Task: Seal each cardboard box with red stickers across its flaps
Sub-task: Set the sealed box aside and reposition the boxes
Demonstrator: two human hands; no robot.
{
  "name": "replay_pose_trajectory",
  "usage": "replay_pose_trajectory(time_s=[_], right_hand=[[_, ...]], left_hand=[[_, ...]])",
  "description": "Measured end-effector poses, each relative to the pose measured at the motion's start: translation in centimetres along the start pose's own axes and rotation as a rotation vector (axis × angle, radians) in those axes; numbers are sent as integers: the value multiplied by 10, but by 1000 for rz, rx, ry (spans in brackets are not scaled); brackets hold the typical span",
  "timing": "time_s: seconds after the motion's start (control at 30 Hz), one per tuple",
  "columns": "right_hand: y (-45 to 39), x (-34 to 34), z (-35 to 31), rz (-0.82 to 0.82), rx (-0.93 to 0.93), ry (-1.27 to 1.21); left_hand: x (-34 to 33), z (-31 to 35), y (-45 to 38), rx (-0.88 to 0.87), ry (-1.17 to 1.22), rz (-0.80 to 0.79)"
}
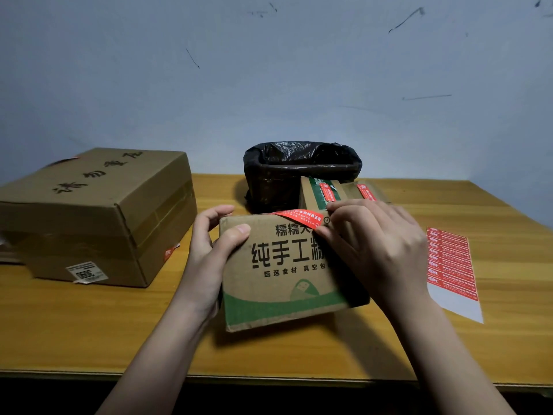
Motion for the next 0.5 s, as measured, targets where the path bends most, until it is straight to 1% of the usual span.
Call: replay_pose_trajectory(time_s=[0.13, 0.27, 0.5], right_hand=[[0, 0, 1, 0, -9, -8], [1, -4, 1, -47, -44, 8], [-1, -4, -1, -31, -51, 43]], left_hand=[[0, 0, 0, -2, 3, 1], [1, -1, 0, -7, -8, -14], [-1, 4, 2, -64, -43, -13]])
Point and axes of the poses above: each hand's wrist, its own y-axis away from the middle knuckle, its own x-axis out of the back of the hand, z = x × y, the point moved 8 cm from there along -y, towards the middle knuckle, and after that the axes turned 7 degrees about -x, right-handed, at the moved point
